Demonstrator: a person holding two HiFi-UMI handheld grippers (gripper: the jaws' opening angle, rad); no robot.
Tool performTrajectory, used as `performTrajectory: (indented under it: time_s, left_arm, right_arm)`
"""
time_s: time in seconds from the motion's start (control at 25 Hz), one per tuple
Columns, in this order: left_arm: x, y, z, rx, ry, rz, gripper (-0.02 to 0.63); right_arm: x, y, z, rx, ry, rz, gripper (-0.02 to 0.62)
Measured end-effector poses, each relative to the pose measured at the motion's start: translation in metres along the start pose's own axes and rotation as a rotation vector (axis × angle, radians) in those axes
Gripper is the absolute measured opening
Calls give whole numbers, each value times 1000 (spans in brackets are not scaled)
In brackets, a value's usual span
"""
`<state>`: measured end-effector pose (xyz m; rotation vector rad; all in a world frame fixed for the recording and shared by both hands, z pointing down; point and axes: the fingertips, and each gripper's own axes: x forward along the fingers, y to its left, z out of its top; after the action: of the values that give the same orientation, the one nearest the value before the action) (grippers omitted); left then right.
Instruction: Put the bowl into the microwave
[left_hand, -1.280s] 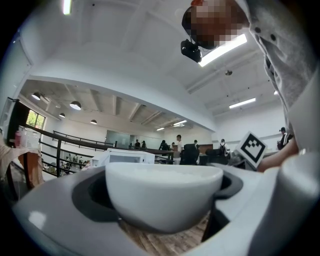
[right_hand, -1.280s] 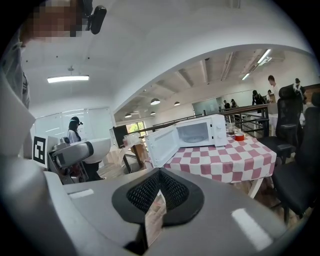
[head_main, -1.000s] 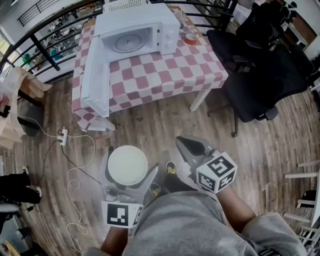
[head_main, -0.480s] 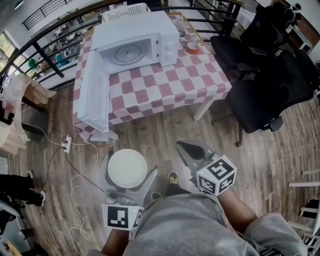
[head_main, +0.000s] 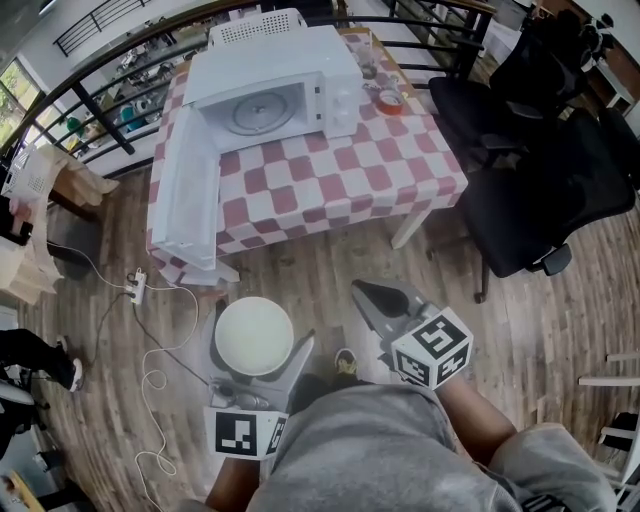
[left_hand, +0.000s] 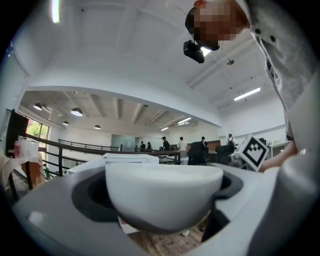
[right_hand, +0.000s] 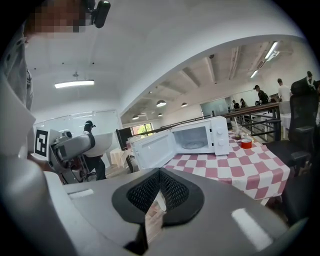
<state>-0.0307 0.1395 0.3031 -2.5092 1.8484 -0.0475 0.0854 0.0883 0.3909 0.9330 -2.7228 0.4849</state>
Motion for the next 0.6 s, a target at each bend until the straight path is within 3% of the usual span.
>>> performTrajectory:
  time_s: [0.6]
  left_arm:
    - [9,-17,10,28,-21,19,538]
  right_arm:
    - [-6,-15,10,-21,-33,29,-5]
